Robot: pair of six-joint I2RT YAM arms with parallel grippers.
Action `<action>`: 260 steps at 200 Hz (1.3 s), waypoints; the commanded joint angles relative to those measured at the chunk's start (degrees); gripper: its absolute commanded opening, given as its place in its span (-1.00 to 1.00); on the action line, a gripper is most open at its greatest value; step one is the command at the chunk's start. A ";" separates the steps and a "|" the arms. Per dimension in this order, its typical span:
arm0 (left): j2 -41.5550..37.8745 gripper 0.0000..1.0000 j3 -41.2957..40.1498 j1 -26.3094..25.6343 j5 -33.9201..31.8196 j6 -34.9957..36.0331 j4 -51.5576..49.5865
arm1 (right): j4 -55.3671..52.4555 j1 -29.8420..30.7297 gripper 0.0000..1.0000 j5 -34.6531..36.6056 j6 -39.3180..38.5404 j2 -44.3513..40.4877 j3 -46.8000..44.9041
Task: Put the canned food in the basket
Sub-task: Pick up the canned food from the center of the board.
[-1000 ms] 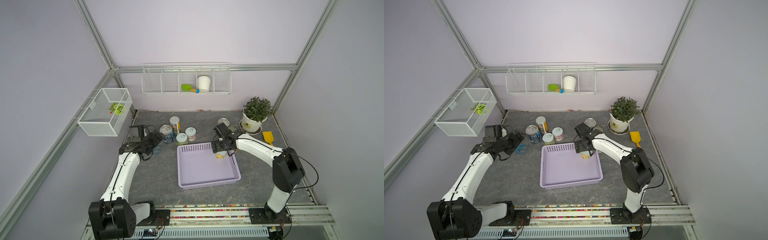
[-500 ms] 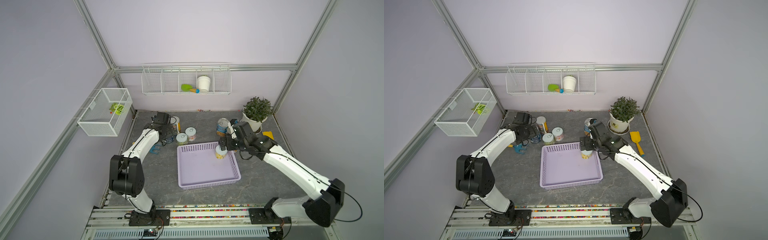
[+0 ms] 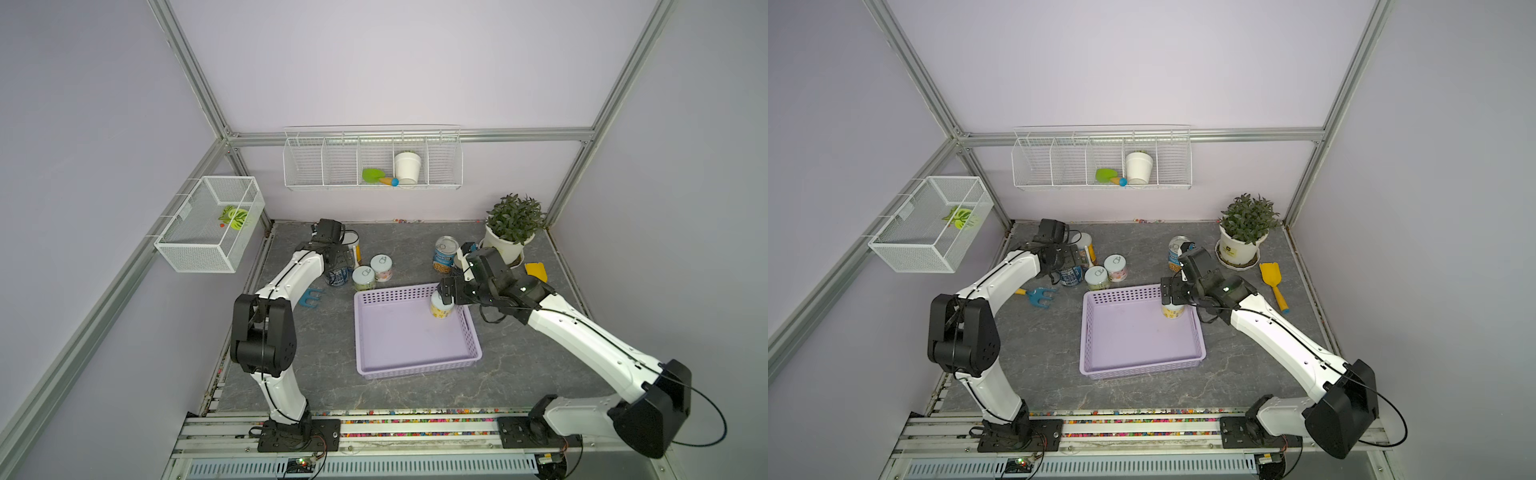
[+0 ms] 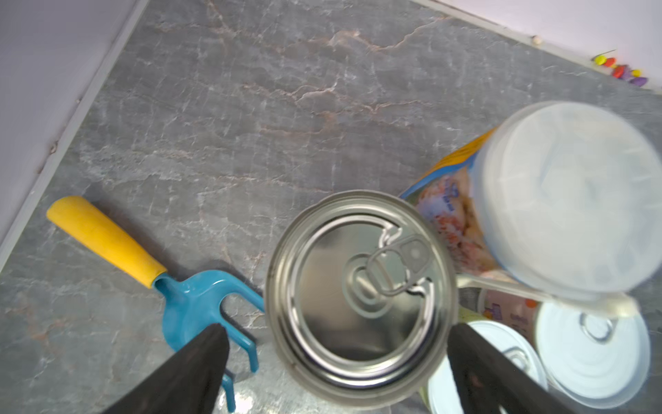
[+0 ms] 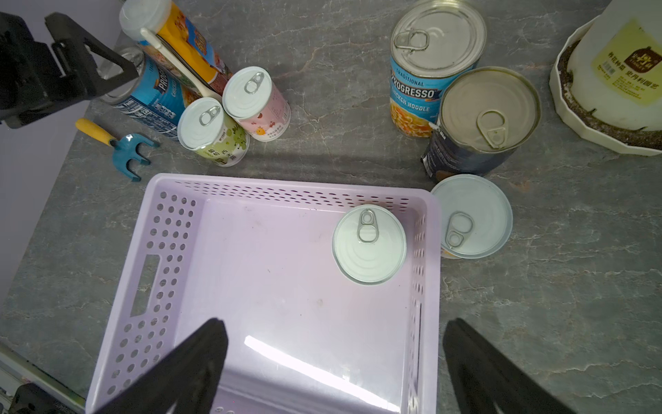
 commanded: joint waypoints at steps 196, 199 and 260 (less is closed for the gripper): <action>8.10 0.92 7.74 2.39 -2.88 -0.85 -4.33 | -0.39 -0.02 0.97 0.13 0.50 2.05 1.24; 8.10 0.92 7.71 2.52 -2.56 -0.86 -4.21 | -0.39 -0.04 0.97 0.05 0.45 2.16 1.33; 8.36 0.67 7.49 4.39 1.41 -1.14 -3.36 | -0.75 -0.03 0.97 -0.22 0.49 2.83 1.69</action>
